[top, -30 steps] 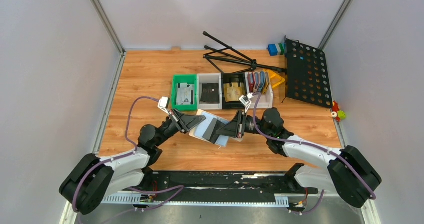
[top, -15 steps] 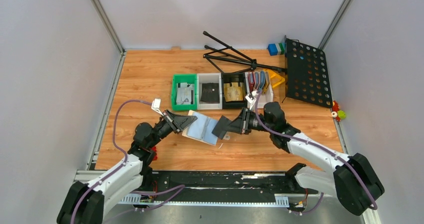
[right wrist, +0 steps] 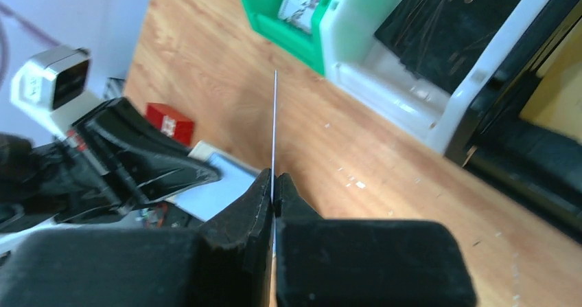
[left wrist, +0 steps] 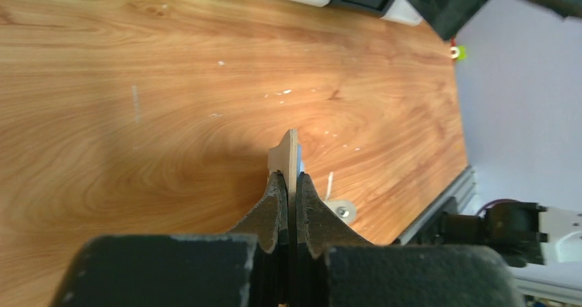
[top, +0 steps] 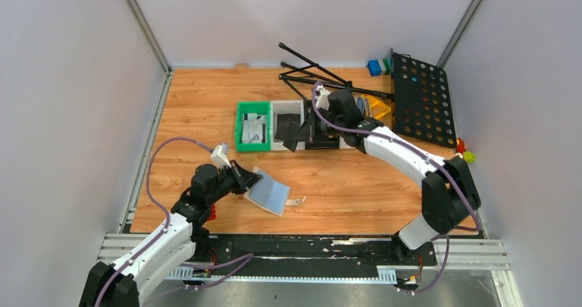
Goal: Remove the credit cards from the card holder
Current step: Place the credit card in the storage box, then remove the credit card from the card holder.
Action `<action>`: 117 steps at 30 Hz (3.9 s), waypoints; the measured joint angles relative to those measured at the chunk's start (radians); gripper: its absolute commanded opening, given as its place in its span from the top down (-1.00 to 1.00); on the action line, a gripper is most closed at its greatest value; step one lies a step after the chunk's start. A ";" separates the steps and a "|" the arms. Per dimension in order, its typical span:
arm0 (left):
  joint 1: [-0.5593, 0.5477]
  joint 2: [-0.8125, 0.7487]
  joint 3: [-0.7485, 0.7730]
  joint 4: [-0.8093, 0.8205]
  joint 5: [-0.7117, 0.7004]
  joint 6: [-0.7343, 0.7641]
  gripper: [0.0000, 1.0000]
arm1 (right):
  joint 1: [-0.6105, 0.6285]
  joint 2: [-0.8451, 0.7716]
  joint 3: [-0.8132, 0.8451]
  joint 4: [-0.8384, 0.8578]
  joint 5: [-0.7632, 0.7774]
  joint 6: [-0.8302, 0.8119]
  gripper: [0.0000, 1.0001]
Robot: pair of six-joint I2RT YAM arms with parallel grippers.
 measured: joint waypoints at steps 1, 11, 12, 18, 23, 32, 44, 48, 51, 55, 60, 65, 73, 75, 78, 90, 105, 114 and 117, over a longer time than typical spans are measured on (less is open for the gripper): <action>0.000 0.000 0.000 -0.014 -0.009 0.015 1.00 | 0.000 0.042 0.046 -0.035 0.011 -0.025 1.00; 0.000 0.005 0.031 -0.103 -0.078 0.137 1.00 | 0.000 0.397 0.487 -0.247 0.125 -0.228 0.81; 0.000 0.009 0.035 -0.108 -0.080 0.145 1.00 | 0.000 0.424 0.515 -0.256 0.137 -0.240 0.74; 0.000 0.045 0.048 -0.141 -0.094 0.185 1.00 | 0.000 0.593 0.693 -0.384 0.225 -0.300 0.00; 0.000 0.047 0.048 -0.150 -0.097 0.194 0.96 | 0.006 0.529 0.594 -0.386 0.263 -0.303 -0.11; -0.138 0.027 0.050 -0.176 -0.219 0.192 0.70 | 0.084 0.054 0.139 -0.284 0.282 -0.258 -0.22; -0.284 0.026 0.077 -0.216 -0.399 0.160 0.15 | 0.396 -0.276 -0.387 -0.029 0.284 0.045 -0.09; -0.284 0.018 0.107 -0.247 -0.359 0.157 0.15 | 0.468 -0.254 -0.393 0.039 0.313 0.112 0.05; -0.284 0.020 0.143 -0.302 -0.306 0.160 0.15 | 0.497 -0.198 -0.383 0.081 0.338 0.145 0.20; -0.284 0.055 0.217 -0.389 -0.246 0.180 0.16 | 0.510 -0.135 -0.382 0.122 0.344 0.178 0.30; -0.284 0.085 0.251 -0.467 -0.204 0.213 0.12 | 0.518 -0.036 -0.357 0.176 0.339 0.201 0.38; -0.284 0.115 0.259 -0.529 -0.198 0.242 -0.01 | 0.518 0.082 -0.299 0.204 0.328 0.202 0.26; -0.284 0.177 0.279 -0.559 -0.199 0.266 0.04 | 0.518 0.070 -0.303 0.198 0.356 0.222 -0.22; -0.284 0.195 0.279 -0.568 -0.203 0.268 0.13 | 0.518 0.052 -0.303 0.171 0.379 0.222 -0.26; -0.284 0.209 0.279 -0.573 -0.211 0.270 0.36 | 0.518 0.016 -0.304 0.109 0.414 0.216 -0.29; -0.284 0.271 0.214 -0.451 -0.173 0.219 1.00 | 0.483 -0.163 -0.441 0.018 0.424 0.204 -0.67; -0.217 0.155 0.027 0.029 -0.012 -0.142 1.00 | 0.328 -0.537 -0.785 0.210 0.274 0.396 -1.00; -0.178 0.011 0.027 0.171 0.035 -0.285 1.00 | 0.269 -0.685 -0.835 0.313 0.230 0.482 -1.00; -0.176 0.015 0.027 0.256 0.059 -0.341 1.00 | 0.244 -0.683 -0.836 0.354 0.206 0.525 -1.00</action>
